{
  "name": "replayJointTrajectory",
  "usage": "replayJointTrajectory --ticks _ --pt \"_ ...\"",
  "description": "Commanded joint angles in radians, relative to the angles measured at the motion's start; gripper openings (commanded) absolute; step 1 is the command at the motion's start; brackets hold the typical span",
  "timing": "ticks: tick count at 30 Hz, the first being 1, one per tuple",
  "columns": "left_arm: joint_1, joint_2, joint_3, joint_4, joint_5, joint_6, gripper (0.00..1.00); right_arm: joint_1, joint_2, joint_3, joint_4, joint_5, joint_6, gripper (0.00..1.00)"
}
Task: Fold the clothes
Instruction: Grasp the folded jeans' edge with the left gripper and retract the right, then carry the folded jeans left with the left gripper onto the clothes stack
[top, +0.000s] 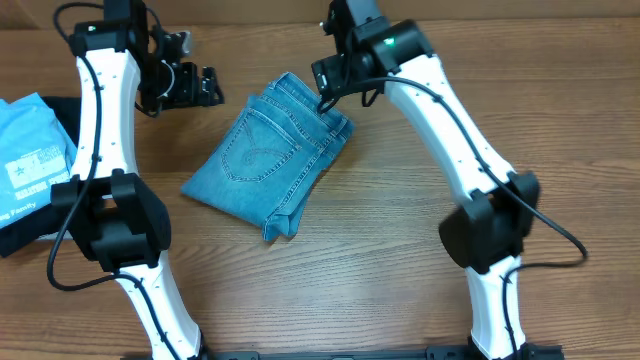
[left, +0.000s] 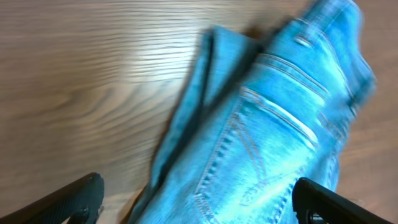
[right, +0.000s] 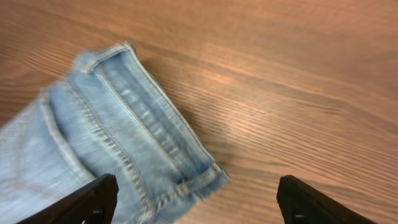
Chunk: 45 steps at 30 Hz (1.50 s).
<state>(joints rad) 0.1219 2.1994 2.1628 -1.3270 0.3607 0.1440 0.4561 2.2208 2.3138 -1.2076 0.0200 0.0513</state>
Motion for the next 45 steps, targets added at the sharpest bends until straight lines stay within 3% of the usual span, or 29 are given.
replayJointTrajectory --ticks 1,4,15,16,17,18,20,21,25,27,30,39,42,45 --pt "-0.025 0.056 -0.009 0.000 0.100 0.193 1.00 -0.020 -0.081 0.027 -0.083 0.017 -0.006 0.86" --pt "-0.027 0.171 -0.009 -0.004 0.138 0.244 1.00 -0.040 -0.084 0.027 -0.189 0.016 0.006 0.86" --pt "-0.077 0.476 -0.009 -0.061 0.255 0.331 1.00 -0.043 -0.084 0.027 -0.193 0.013 0.055 0.86" --pt "-0.086 0.483 -0.010 -0.062 0.248 0.331 0.93 -0.043 -0.084 0.027 -0.194 0.013 0.055 0.86" --pt "-0.093 0.483 -0.010 -0.060 0.235 0.330 0.64 -0.043 -0.084 0.027 -0.196 0.013 0.055 0.86" --pt "-0.095 0.483 -0.010 -0.059 0.235 0.331 0.52 -0.043 -0.084 0.027 -0.198 0.013 0.055 0.86" --pt "-0.096 0.483 -0.010 -0.056 0.235 0.331 0.11 -0.044 -0.084 0.027 -0.213 0.013 0.054 0.86" --pt "-0.096 0.483 -0.010 -0.056 0.234 0.331 0.04 -0.047 -0.085 0.027 -0.219 0.014 0.054 0.86" --pt "-0.085 0.467 0.021 -0.059 0.159 0.249 0.04 -0.103 -0.122 0.027 -0.230 0.024 0.054 0.86" --pt "-0.071 0.413 0.069 -0.069 0.039 0.140 0.04 -0.150 -0.156 0.027 -0.239 0.024 0.054 0.86" --pt "-0.053 0.222 0.146 -0.113 -0.258 -0.017 0.04 -0.253 -0.217 0.027 -0.274 0.024 0.054 0.86" --pt "-0.030 -0.256 0.147 -0.094 -0.594 -0.017 0.04 -0.373 -0.267 0.027 -0.348 0.032 0.023 0.86" --pt "0.011 -0.345 0.147 -0.074 -0.607 -0.002 0.04 -0.373 -0.268 0.027 -0.379 0.048 0.019 0.86" --pt "0.141 -0.362 0.147 -0.056 -0.558 -0.015 0.04 -0.373 -0.268 0.027 -0.400 0.058 0.020 0.86"
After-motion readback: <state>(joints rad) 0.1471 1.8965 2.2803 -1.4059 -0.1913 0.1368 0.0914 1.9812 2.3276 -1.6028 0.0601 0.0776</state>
